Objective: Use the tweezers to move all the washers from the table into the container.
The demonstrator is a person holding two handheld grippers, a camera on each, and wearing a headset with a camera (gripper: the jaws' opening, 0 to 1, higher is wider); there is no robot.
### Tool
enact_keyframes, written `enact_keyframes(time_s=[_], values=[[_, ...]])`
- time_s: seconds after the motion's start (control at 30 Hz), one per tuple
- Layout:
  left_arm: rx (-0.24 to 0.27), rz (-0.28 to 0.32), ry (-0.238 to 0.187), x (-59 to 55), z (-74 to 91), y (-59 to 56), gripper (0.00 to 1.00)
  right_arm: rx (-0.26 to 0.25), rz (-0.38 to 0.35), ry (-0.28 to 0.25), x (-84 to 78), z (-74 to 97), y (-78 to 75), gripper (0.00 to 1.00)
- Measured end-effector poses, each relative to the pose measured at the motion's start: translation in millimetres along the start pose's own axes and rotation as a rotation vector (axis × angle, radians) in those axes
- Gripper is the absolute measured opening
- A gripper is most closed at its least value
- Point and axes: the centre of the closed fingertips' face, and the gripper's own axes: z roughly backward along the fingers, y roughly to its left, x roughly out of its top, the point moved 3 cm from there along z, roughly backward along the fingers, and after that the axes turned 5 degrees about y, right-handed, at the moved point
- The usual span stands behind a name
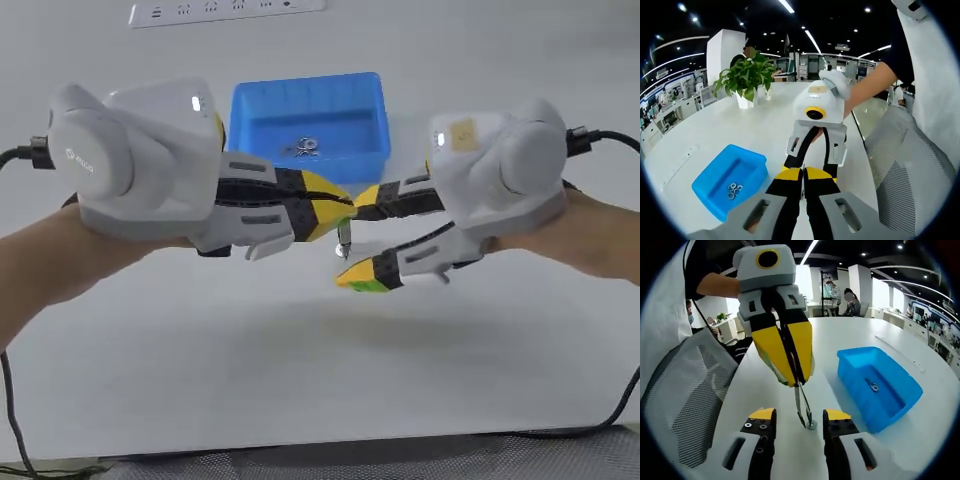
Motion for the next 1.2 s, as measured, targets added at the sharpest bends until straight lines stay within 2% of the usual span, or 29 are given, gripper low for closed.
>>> enact_keyframes(time_s=[0.1, 0.23, 0.47, 0.6, 0.83, 0.9, 0.93, 1.0, 1.2], values=[[-0.003, 0.000, 0.003, -0.8, 0.7, -0.4, 0.05, 0.016, 0.022, 0.028, -3.8, -5.2, -0.7, 0.32], [-0.007, -0.004, 0.009, -1.4, 1.1, -1.7, 0.05, 0.029, 0.024, 0.041, -6.6, -6.2, -0.4, 0.26], [-0.019, -0.011, 0.015, -1.9, -0.6, -4.7, 0.05, 0.049, 0.009, 0.020, -3.3, -4.7, 0.5, 0.18], [-0.026, -0.015, 0.019, -2.1, -2.0, -6.3, 0.05, 0.049, 0.031, 0.018, -2.0, -3.9, -0.8, 0.13], [-0.016, -0.006, 0.024, -2.5, -1.8, -3.8, 0.05, 0.034, 0.118, 0.023, -1.7, -4.5, -0.6, 0.10], [-0.021, 0.084, 0.023, -3.7, -0.1, -2.7, 0.06, 0.029, 0.093, -0.001, -1.7, -4.7, -1.8, 0.10], [0.001, 0.055, 0.021, -3.4, 0.7, 2.0, 0.06, 0.032, 0.089, -0.008, -2.1, -4.4, -1.6, 0.10], [-0.008, 0.077, 0.027, -3.2, 0.8, 1.8, 0.06, 0.033, 0.088, -0.011, -2.1, -4.6, -0.8, 0.09], [-0.011, 0.066, 0.049, -4.9, 0.6, 0.1, 0.10, 0.017, 0.094, -0.018, -1.3, -4.8, -0.8, 0.09]])
